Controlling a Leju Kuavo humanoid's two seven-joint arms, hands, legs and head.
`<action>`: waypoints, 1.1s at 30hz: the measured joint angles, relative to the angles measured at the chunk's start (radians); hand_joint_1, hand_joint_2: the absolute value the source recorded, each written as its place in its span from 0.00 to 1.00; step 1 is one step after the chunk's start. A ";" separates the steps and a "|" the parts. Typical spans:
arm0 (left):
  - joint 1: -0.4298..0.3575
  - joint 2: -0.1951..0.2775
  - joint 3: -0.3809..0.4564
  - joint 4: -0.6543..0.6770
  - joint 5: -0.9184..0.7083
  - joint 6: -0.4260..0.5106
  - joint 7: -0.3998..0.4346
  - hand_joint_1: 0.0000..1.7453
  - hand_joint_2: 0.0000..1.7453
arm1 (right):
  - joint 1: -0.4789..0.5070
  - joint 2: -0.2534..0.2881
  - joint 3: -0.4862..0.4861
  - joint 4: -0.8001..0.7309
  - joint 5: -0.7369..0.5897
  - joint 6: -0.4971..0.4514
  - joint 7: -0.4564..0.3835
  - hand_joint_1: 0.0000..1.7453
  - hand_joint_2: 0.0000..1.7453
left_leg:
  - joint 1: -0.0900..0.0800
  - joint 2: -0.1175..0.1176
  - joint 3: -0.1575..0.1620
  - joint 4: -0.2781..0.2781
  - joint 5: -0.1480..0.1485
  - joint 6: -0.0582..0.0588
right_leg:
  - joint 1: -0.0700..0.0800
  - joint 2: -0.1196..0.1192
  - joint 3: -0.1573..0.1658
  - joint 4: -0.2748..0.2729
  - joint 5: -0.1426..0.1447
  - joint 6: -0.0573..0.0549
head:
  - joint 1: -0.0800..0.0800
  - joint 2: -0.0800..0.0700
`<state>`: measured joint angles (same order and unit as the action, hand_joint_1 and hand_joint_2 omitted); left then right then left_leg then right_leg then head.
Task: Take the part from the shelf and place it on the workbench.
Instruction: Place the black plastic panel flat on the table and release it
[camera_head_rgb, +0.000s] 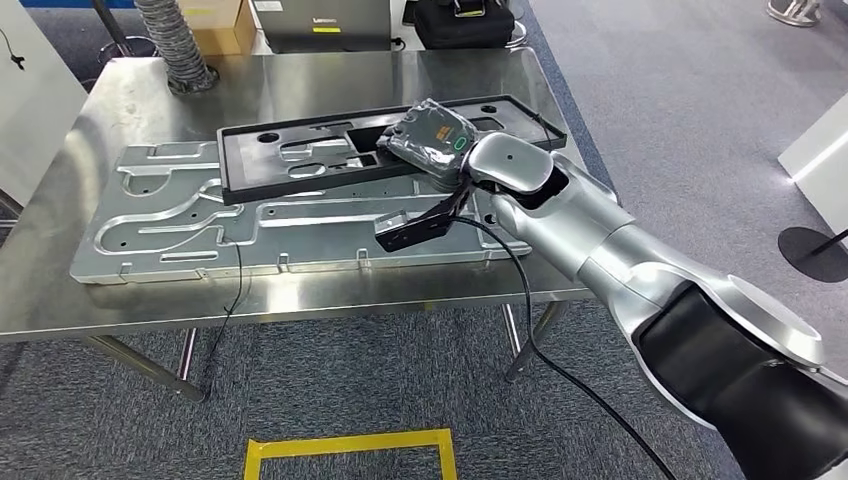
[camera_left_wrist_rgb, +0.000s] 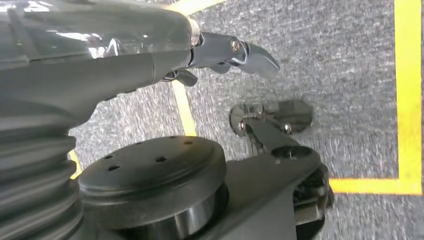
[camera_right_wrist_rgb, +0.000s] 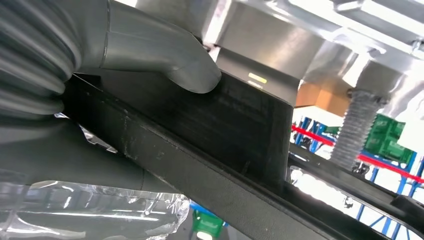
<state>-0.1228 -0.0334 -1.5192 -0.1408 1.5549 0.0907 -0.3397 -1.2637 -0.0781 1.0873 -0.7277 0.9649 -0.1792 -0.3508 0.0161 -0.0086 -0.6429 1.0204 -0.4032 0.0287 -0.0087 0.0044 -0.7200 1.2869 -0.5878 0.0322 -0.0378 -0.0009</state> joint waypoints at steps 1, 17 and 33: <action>0.000 0.000 0.001 0.000 0.000 0.000 -0.001 0.00 1.00 | 0.003 0.001 0.000 0.003 0.000 0.000 -0.001 0.85 1.00 | 0.000 -0.001 0.002 0.000 -0.002 0.001 | 0.000 0.000 -0.012 0.009 0.014 -0.001 | 0.000 0.000; 0.003 0.001 0.002 0.000 -0.011 0.013 -0.025 0.00 0.00 | -0.006 0.045 0.001 0.031 -0.011 -0.011 -0.026 0.00 0.00 | -0.002 0.001 -0.102 0.265 -0.123 -0.050 | 0.005 -0.003 0.117 -0.288 0.163 -0.056 | 0.000 0.000; 0.005 0.003 0.020 0.000 -0.002 0.017 -0.032 0.00 0.00 | -0.002 0.059 0.007 0.064 -0.016 -0.016 -0.032 0.00 0.00 | -0.002 0.001 0.028 -0.002 -0.016 -0.002 | 0.001 -0.002 -0.002 -0.032 0.064 -0.003 | 0.000 0.000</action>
<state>-0.1173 -0.0301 -1.4991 -0.1408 1.5525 0.1080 -0.3721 -1.2658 -0.0195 1.0940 -0.6638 0.9492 -0.1957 -0.3829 0.0138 -0.0079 -0.6146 1.0183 -0.4197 0.0263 -0.0076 0.0027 -0.7218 1.2547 -0.5242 0.0295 -0.0381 -0.0009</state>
